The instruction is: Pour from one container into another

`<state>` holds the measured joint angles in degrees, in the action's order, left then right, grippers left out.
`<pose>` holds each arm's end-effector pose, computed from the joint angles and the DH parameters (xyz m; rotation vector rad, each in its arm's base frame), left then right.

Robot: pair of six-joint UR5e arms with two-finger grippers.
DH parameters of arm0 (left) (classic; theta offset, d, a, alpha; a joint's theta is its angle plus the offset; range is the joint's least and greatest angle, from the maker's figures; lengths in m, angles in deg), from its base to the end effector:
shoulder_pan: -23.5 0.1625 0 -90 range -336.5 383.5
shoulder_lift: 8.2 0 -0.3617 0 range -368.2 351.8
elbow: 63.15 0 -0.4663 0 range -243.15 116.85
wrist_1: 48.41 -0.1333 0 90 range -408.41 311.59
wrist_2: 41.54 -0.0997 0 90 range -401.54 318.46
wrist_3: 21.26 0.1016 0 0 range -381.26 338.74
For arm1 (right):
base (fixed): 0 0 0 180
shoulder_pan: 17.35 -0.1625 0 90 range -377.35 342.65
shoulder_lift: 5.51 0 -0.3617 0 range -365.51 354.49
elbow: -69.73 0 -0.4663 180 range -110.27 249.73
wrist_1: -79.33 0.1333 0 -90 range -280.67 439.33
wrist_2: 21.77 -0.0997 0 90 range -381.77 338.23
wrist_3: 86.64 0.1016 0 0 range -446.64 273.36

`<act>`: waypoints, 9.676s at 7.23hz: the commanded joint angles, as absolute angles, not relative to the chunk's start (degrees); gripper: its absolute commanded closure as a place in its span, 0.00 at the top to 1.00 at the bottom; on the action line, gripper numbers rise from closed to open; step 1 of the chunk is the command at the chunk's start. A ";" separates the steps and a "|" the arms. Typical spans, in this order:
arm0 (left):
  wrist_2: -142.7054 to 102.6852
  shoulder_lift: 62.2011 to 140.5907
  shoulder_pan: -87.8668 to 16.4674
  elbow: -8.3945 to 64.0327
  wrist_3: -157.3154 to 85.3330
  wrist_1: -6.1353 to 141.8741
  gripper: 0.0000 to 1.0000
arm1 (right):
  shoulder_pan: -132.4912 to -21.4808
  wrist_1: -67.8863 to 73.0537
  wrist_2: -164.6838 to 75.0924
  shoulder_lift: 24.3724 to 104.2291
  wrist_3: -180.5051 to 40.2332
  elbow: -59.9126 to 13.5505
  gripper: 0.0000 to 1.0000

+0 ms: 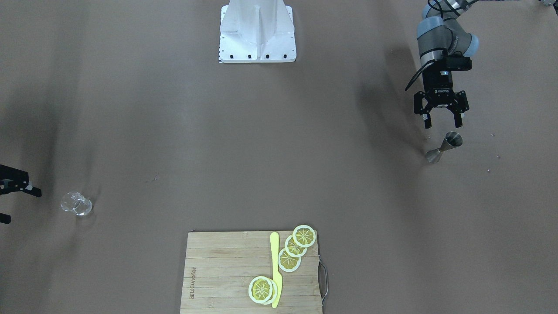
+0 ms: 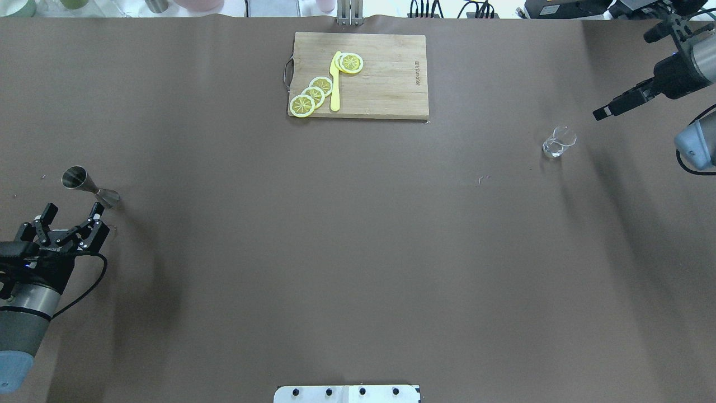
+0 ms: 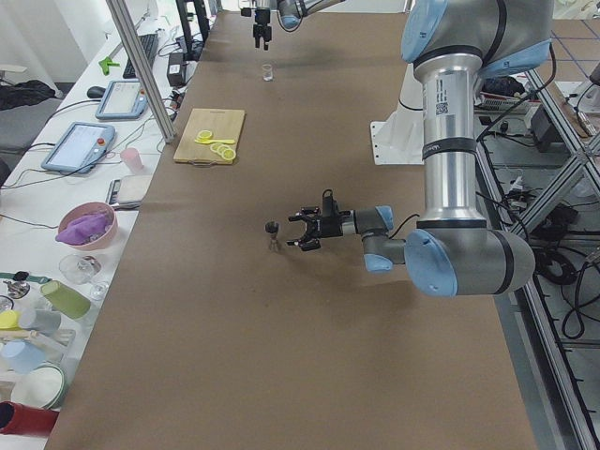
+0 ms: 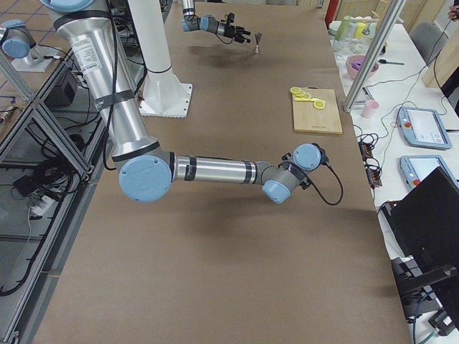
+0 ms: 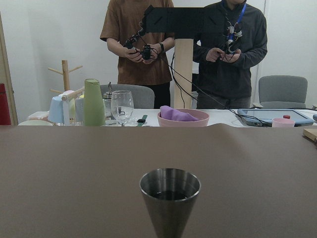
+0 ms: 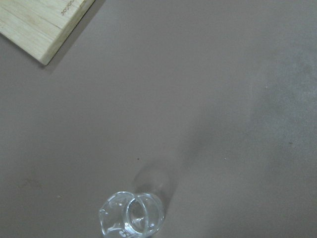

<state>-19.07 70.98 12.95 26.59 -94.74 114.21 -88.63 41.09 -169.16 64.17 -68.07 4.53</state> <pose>0.4218 -0.3096 0.5382 1.2424 0.6649 -0.5437 -0.1789 -0.6767 0.5020 0.4128 -1.1338 -0.4147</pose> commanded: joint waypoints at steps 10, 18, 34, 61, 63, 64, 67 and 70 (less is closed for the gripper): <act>-14.47 78.90 5.04 19.64 -93.77 112.96 0.97 | -87.66 75.90 -166.44 67.44 -71.52 12.93 1.00; -14.47 80.75 5.04 16.65 -95.17 113.13 0.96 | -83.99 90.92 -166.62 58.65 -82.22 28.14 1.00; -5.96 81.36 -2.50 28.49 -76.68 111.74 0.00 | -81.87 92.25 -170.84 53.82 -94.90 35.80 0.97; 8.11 150.44 -4.28 -11.99 -38.06 94.85 0.00 | -87.67 39.52 -164.95 53.55 -95.16 -3.37 0.00; 8.29 150.36 -4.37 -12.44 -38.05 94.85 0.00 | -88.19 34.20 -166.00 55.04 -95.07 -11.17 0.00; 8.29 150.36 -4.37 -12.52 -38.05 94.85 0.00 | -88.54 31.20 -166.18 55.31 -95.07 -14.18 0.00; 7.94 150.53 -4.37 -12.88 -36.65 93.89 0.00 | -89.76 21.68 -165.83 56.02 -95.25 -20.80 0.00; 7.68 151.59 -4.37 -14.10 -36.11 93.53 0.00 | -89.62 17.75 -165.04 56.02 -95.69 -22.46 0.00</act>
<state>7.79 151.34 -4.36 -13.64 -36.24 93.62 -90.71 20.36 -165.67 56.32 -95.59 -21.38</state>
